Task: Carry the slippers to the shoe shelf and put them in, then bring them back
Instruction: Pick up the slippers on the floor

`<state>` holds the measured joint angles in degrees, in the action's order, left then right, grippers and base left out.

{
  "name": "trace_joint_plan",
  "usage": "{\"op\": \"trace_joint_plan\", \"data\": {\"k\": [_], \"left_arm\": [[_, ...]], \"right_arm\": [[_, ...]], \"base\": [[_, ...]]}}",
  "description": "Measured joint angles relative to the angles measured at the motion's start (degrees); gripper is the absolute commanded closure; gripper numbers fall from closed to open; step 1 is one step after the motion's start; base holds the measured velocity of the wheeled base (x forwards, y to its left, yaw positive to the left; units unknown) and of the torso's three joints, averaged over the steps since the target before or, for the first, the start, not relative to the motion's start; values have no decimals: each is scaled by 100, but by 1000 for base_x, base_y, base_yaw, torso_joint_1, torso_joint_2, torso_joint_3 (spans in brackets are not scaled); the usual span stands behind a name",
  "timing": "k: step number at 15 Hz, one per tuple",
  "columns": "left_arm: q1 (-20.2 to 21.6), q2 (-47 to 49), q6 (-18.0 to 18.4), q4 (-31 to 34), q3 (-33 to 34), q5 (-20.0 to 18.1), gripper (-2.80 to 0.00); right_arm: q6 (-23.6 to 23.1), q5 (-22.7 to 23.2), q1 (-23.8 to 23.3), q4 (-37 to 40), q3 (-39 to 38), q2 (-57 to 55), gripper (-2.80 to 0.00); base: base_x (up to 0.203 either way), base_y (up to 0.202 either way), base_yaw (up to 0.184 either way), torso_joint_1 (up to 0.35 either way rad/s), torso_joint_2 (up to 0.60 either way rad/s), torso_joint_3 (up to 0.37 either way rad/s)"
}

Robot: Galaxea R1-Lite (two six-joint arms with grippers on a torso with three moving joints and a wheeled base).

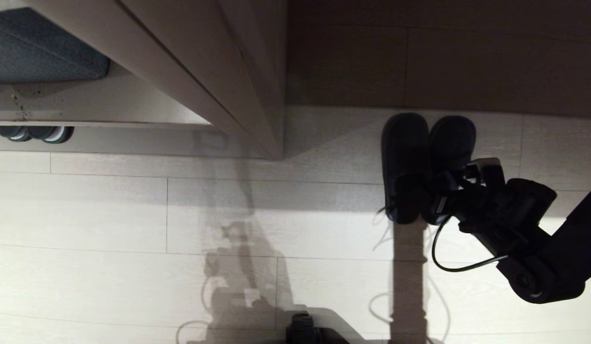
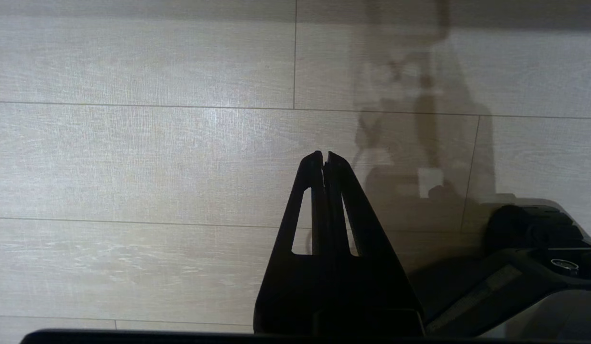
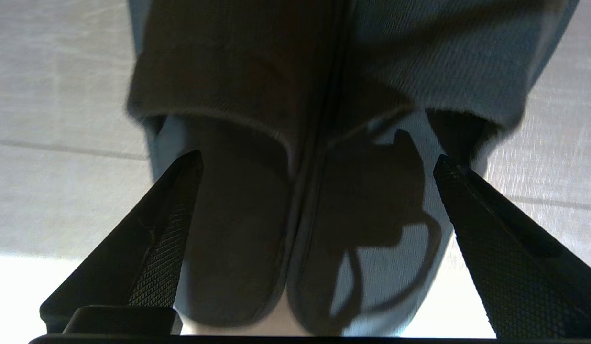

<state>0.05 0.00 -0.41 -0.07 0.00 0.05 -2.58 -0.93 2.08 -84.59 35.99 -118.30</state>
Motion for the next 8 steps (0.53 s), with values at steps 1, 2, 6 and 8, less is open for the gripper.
{"op": "trace_joint_plan", "data": {"k": [1, 2, 6, 8], "left_arm": [[2, 0, 0, 0, 0, 2, 0], [-3, 0, 1, 0, 0, 2, 0], [-3, 0, 0, 0, 0, 2, 0], [2, 0, 0, 0, 0, 5, 0]], "right_arm": [[-38, 1, 0, -20, 121, -89, -280], [-58, 2, 2, -55, 234, -180, -280], [-39, -17, 9, -105, 813, -395, -280], [-39, -9, 7, -105, 1036, -434, -280]], "base": [[0, 0, 0, 0, 0, 0], [0, 0, 0, 0, 0, 0], [0, 0, 0, 0, 0, 0], [0, 0, 0, 0, 0, 0]]}}
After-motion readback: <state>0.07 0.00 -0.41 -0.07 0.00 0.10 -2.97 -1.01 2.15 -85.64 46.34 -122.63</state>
